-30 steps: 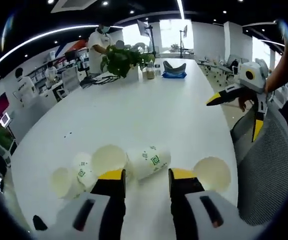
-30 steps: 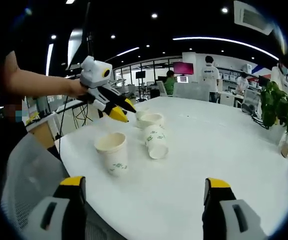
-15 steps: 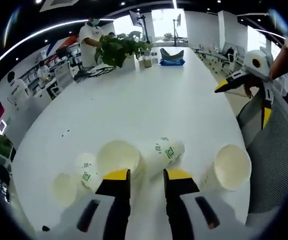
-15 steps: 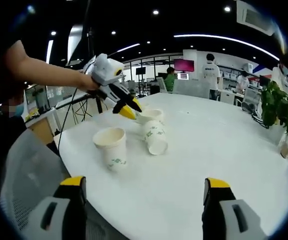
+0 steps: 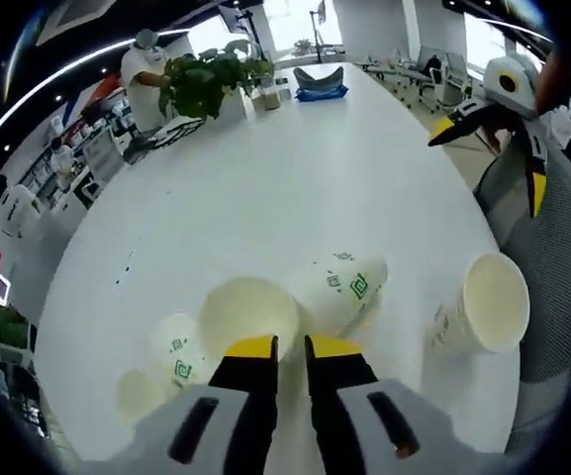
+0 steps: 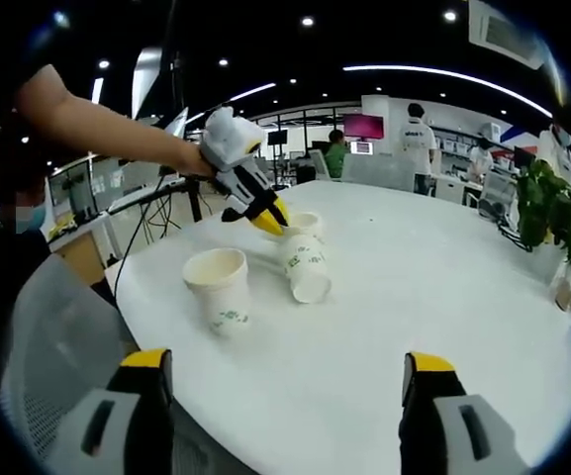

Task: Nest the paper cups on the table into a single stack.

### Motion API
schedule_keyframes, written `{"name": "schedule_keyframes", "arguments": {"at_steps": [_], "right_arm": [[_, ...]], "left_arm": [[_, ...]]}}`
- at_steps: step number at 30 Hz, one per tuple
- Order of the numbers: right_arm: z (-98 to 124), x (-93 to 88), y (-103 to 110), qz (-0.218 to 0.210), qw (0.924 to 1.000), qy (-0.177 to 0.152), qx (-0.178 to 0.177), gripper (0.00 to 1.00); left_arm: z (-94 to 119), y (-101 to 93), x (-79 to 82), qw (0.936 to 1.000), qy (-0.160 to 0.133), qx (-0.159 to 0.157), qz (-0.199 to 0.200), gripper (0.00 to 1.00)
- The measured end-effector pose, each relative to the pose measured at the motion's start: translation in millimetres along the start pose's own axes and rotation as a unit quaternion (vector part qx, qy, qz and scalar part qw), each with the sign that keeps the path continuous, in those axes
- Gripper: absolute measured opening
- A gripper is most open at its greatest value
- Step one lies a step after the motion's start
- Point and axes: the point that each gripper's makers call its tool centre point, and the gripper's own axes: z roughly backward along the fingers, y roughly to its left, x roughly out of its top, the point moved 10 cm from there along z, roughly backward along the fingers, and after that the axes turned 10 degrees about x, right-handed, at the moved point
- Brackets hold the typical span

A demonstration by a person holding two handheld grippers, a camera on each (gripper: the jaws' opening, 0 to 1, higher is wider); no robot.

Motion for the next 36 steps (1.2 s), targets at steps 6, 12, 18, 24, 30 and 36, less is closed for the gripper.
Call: {"name": "schedule_keyframes", "arguments": {"at_steps": [6, 12, 18, 24, 30, 36], "right_arm": [[-0.6, -1.1, -0.1, 0.002, 1.0, 0.003, 0.005, 0.97], [-1.0, -0.6, 1.1, 0.002, 1.0, 0.004, 0.006, 0.97], [-1.2, 0.0, 2.4, 0.004, 1.0, 0.005, 0.007, 0.97], [-0.5, 0.6, 2.0, 0.006, 1.0, 0.001, 0.004, 0.97], [0.0, 2.1, 2.4, 0.007, 1.0, -0.004, 0.003, 0.98], [0.1, 3.1, 3.3, 0.013, 0.9999, -0.005, 0.003, 0.98]], "left_arm": [[-5.7, 1.2, -2.7, 0.9996, 0.014, -0.013, -0.021, 0.02], [-7.1, 2.2, -4.2, 0.9994, 0.016, -0.012, -0.029, 0.0], [-0.5, -2.5, -2.7, 0.9992, 0.012, -0.007, -0.036, 0.0], [6.2, -4.8, -1.5, 0.9992, 0.005, -0.002, -0.039, 0.0], [15.3, -7.9, -3.3, 0.9993, -0.003, 0.005, -0.038, 0.0], [30.5, -13.8, -6.3, 0.9991, -0.007, 0.012, -0.041, 0.0]]}}
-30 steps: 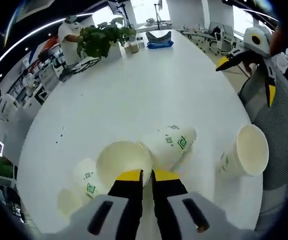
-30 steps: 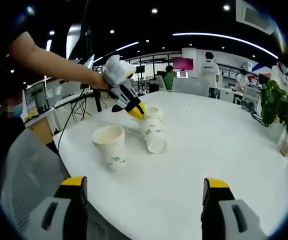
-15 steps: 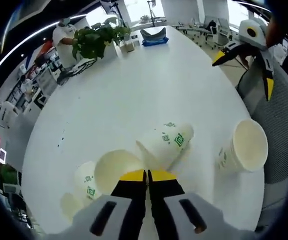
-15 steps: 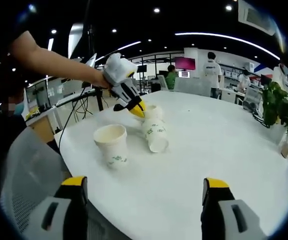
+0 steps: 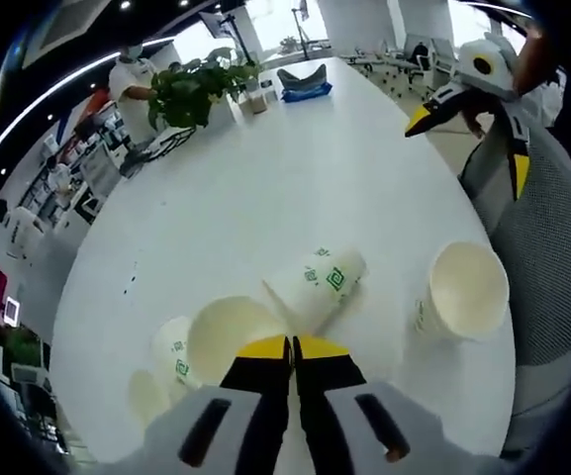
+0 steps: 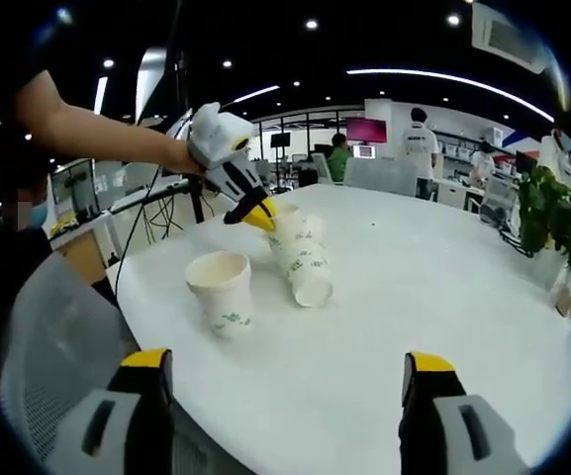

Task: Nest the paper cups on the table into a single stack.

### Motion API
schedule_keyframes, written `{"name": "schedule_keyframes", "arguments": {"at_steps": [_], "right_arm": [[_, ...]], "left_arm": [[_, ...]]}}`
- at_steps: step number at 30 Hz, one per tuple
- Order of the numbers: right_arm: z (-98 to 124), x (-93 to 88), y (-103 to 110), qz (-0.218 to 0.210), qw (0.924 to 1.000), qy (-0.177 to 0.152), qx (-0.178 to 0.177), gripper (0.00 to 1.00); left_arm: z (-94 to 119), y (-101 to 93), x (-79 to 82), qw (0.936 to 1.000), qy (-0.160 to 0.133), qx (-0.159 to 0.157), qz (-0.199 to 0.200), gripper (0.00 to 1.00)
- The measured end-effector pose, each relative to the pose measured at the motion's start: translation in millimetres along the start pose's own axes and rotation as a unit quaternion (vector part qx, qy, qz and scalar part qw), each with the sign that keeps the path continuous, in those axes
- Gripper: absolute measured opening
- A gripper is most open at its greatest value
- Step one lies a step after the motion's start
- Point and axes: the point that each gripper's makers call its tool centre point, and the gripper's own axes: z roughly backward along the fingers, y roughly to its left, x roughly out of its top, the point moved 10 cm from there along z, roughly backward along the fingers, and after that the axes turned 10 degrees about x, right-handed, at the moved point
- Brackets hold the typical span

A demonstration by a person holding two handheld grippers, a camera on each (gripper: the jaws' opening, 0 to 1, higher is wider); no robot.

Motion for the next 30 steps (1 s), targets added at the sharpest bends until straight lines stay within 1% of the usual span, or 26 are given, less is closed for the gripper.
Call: {"name": "schedule_keyframes", "arguments": {"at_steps": [3, 4, 7, 9, 11, 15, 19, 23, 25, 26, 30], "right_arm": [[0.0, 0.1, 0.2, 0.002, 1.0, 0.0, 0.0, 0.98], [0.0, 0.0, -0.1, 0.003, 1.0, -0.001, 0.001, 0.98], [0.1, -0.4, -0.8, 0.003, 1.0, -0.002, 0.001, 0.98], [0.1, -0.3, -0.7, 0.004, 1.0, -0.004, 0.001, 0.98], [0.0, 0.2, -0.1, 0.005, 1.0, -0.004, 0.002, 0.98], [-0.1, -0.3, -0.7, 0.006, 1.0, -0.005, 0.003, 0.99], [-0.1, 0.2, 0.0, 0.008, 0.9999, -0.006, 0.004, 0.99], [0.0, 0.0, -0.7, 0.009, 0.9999, -0.007, 0.004, 0.99], [0.1, 0.0, -1.1, 0.008, 0.9999, -0.009, 0.004, 0.99], [0.1, 0.0, -1.3, 0.008, 0.9999, -0.009, 0.004, 0.99], [0.2, -0.1, -1.3, 0.008, 0.9999, -0.01, 0.003, 0.99]], "left_arm": [[6.9, -2.0, -0.5, 1.0, 0.0, 0.002, 0.001, 0.0], [12.8, -3.8, 1.6, 1.0, 0.001, 0.006, 0.003, 0.0], [18.6, -4.1, 1.6, 0.9998, 0.006, 0.016, 0.008, 0.0], [26.5, -8.7, 7.2, 0.9997, 0.003, 0.017, 0.017, 0.0], [28.7, -10.8, 7.3, 0.9996, 0.002, 0.021, 0.02, 0.0], [40.7, -14.6, 11.3, 0.9994, 0.0, 0.026, 0.023, 0.0], [47.8, -17.2, 12.7, 0.9991, -0.009, 0.028, 0.031, 0.0], [64.0, -22.8, 17.3, 0.9986, -0.017, 0.029, 0.04, 0.0], [63.3, -25.5, 14.7, 0.9985, -0.018, 0.029, 0.042, 0.0], [68.2, -27.9, 16.3, 0.9986, -0.019, 0.03, 0.04, 0.0], [73.2, -30.9, 16.1, 0.9985, -0.022, 0.03, 0.041, 0.0]]}}
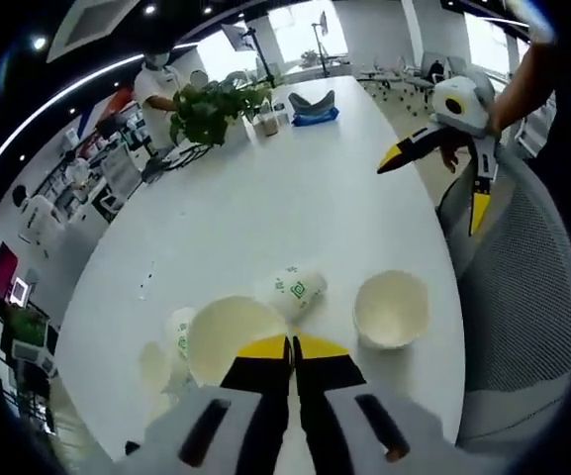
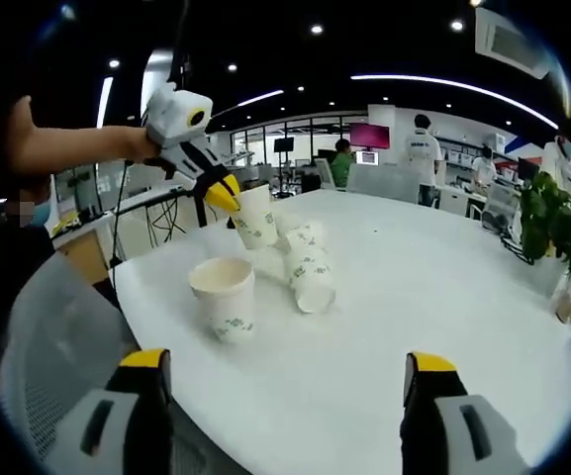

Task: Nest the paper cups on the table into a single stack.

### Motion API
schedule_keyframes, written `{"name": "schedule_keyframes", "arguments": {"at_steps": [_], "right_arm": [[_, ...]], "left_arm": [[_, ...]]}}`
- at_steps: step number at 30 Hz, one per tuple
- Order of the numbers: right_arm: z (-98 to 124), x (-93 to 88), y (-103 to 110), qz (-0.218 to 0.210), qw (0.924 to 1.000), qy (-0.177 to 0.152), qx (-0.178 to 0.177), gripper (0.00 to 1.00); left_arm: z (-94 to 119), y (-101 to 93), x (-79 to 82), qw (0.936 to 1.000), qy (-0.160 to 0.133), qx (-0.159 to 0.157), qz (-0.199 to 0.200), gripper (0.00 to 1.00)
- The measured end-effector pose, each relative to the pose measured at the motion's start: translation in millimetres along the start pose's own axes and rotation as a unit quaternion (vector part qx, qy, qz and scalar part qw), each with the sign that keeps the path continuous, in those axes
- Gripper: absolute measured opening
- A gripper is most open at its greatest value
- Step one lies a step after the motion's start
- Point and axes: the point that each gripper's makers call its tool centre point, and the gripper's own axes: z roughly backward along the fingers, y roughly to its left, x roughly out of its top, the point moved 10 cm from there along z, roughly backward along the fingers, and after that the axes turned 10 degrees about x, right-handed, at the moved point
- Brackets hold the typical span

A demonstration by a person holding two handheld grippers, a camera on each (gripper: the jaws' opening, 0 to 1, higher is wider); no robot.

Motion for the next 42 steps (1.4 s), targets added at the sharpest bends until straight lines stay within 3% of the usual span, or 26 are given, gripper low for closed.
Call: {"name": "schedule_keyframes", "arguments": {"at_steps": [17, 42], "right_arm": [[-0.3, 0.1, 0.6, 0.002, 1.0, 0.0, 0.003, 0.99], [-0.4, 1.9, 3.2, 0.002, 1.0, 0.007, 0.001, 0.98]], "left_arm": [[26.8, -22.5, 15.5, 0.9996, -0.022, -0.012, 0.008, 0.0], [28.4, -55.1, 39.0, 0.9965, -0.027, -0.074, -0.027, 0.0]]}}
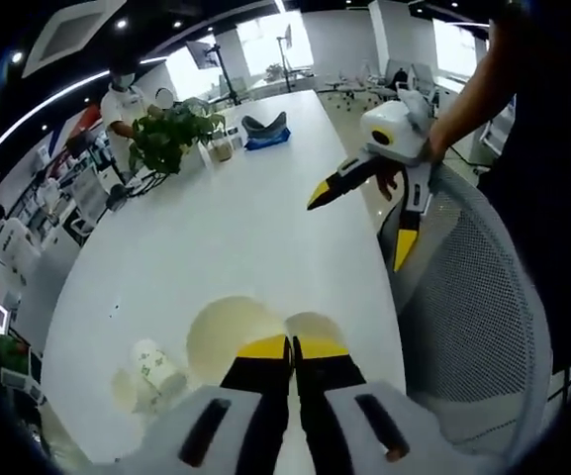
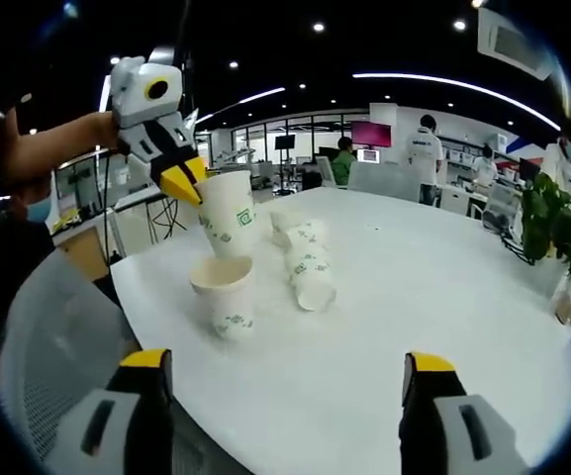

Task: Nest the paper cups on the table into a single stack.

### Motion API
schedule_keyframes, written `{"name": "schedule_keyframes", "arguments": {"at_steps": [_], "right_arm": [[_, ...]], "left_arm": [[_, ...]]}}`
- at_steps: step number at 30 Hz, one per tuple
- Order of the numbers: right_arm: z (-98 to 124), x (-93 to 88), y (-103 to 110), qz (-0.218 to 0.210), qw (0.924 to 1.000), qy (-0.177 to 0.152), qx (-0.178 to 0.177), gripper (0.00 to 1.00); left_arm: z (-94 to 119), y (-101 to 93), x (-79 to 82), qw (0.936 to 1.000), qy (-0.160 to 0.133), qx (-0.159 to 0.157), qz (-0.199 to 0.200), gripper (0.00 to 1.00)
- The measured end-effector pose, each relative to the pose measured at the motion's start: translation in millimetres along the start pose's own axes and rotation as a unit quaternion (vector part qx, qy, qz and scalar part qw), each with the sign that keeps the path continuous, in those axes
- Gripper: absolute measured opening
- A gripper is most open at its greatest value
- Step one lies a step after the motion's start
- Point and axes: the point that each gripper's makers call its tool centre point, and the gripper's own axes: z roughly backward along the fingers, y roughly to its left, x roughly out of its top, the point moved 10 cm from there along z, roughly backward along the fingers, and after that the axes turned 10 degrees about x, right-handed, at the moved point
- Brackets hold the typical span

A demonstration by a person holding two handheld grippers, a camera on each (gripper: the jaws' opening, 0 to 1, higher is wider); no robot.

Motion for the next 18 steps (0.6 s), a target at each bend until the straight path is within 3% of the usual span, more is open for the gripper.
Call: {"name": "schedule_keyframes", "arguments": {"at_steps": [18], "right_arm": [[0.1, -2.1, -2.6, -0.001, 1.0, 0.002, -0.001, 0.97]], "left_arm": [[-2.8, -14.4, 4.0, 0.9998, 0.001, -0.015, -0.016, 0.0]]}}
